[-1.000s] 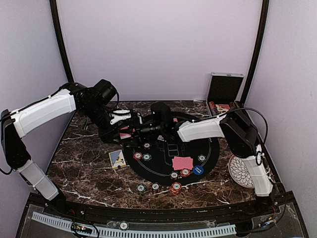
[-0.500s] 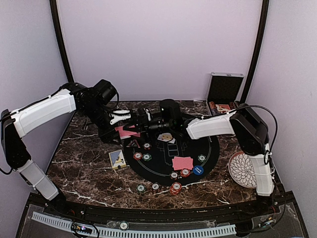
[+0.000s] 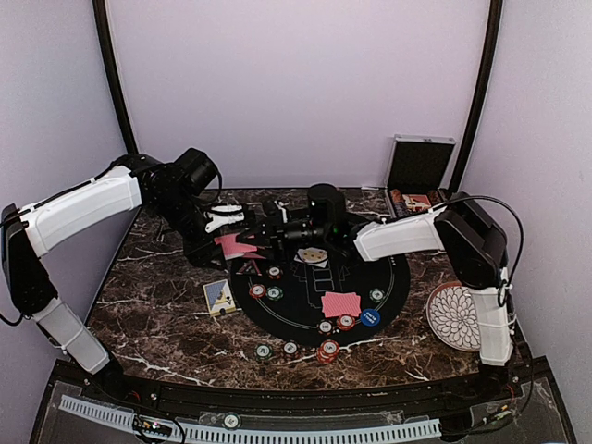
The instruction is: Distribute texas hold em gaming equipment
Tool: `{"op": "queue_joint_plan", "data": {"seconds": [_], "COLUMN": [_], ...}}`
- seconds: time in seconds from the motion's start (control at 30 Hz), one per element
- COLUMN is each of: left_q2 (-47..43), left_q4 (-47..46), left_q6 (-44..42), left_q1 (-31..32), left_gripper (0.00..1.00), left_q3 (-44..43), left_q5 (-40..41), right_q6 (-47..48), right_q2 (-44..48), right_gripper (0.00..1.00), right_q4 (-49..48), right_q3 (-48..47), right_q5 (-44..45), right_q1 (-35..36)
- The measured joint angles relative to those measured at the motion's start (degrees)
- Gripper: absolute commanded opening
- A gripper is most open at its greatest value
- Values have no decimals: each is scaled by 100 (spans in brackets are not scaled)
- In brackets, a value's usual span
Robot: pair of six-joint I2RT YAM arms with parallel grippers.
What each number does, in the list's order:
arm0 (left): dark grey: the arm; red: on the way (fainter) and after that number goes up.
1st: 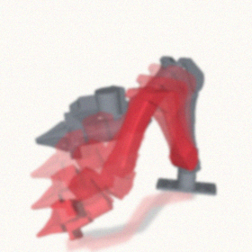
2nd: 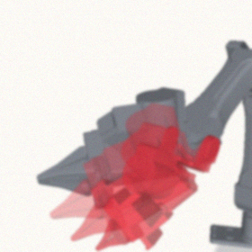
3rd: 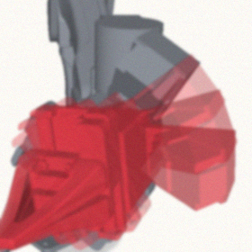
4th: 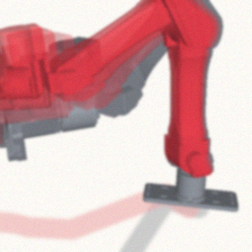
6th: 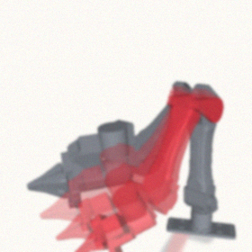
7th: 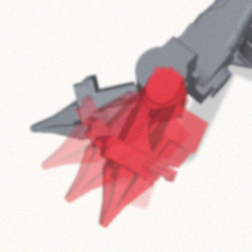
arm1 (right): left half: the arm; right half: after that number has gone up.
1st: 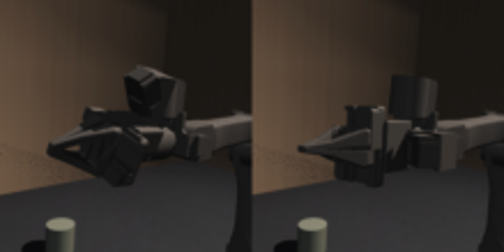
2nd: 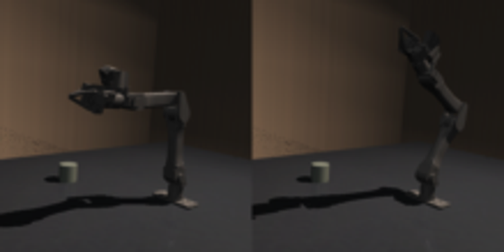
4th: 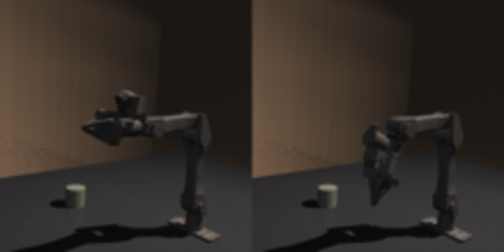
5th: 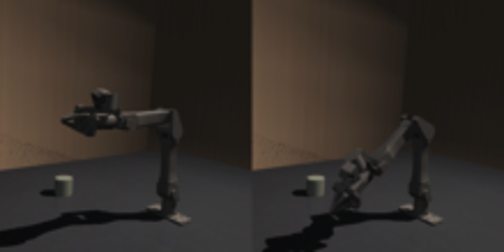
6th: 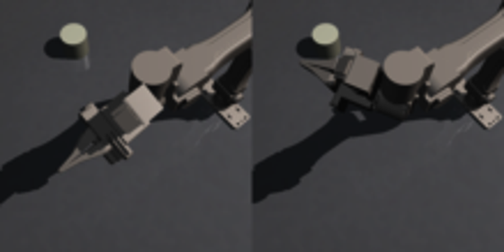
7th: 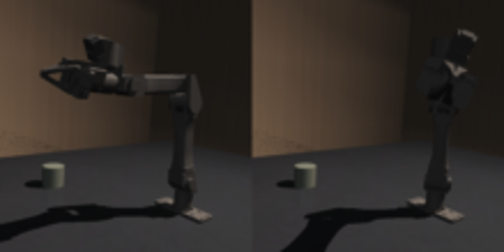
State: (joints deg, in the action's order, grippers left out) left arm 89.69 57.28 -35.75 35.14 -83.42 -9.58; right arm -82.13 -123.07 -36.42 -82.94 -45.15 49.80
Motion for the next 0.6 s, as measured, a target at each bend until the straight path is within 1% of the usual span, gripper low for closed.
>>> {"op": "queue_joint_plan", "data": {"seconds": [0.37,0.6], "left_q2": [0,-2], "left_q4": [-28,-37], "left_q6": [0,-2], "left_q1": [0,2], "left_gripper": [0,0], "left_q3": [0,44], "left_q5": [17,22], "right_q6": [-35,4], "right_q2": [319,385], "right_gripper": [0,0], "right_q4": [-2,44], "right_q3": [350,426], "right_q5": [-61,-120], "right_q1": [-122,-166]}}
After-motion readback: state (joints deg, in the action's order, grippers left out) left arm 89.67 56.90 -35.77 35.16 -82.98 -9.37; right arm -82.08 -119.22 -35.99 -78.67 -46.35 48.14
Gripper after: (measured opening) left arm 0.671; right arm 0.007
